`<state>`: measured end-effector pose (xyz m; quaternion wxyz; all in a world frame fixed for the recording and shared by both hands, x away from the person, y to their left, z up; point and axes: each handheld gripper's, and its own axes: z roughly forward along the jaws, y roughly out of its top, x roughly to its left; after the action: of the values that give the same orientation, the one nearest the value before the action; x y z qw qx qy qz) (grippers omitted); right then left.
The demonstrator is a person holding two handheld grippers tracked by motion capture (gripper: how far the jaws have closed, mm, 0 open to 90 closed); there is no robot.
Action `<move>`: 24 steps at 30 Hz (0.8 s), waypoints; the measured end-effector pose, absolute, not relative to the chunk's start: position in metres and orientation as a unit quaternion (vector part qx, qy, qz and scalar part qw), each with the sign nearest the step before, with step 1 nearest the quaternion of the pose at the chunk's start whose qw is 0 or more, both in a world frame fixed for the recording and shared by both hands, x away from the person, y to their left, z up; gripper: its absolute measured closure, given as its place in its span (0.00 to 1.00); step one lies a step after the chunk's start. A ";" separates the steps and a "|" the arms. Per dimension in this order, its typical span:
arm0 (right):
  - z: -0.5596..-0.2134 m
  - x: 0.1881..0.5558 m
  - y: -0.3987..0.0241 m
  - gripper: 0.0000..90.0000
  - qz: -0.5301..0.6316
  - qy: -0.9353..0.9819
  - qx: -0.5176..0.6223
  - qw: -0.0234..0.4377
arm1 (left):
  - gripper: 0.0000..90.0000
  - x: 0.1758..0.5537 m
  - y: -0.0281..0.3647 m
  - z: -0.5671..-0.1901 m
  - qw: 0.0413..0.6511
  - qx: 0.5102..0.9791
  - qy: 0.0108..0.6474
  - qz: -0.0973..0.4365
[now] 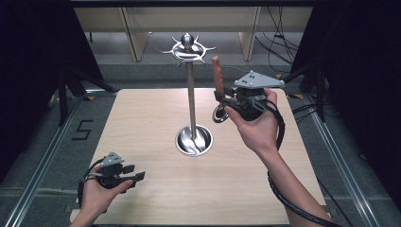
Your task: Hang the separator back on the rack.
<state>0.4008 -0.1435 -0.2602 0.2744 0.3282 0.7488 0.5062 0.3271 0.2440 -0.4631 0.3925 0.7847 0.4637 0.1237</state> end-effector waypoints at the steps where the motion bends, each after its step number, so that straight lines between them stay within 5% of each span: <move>1: -0.260 0.401 -0.143 0.77 0.506 0.749 0.329 0.273 | 0.49 0.327 0.243 -0.463 0.388 0.785 0.466 0.129; 24: -0.256 0.406 -0.135 0.77 0.501 0.759 0.323 0.262 | 0.49 0.327 0.244 -0.464 0.397 0.782 0.464 0.125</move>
<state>0.4063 -0.1353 -0.2559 0.2616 0.3227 0.7591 0.5012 0.3273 0.2441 -0.4636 0.3973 0.7816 0.4643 0.1252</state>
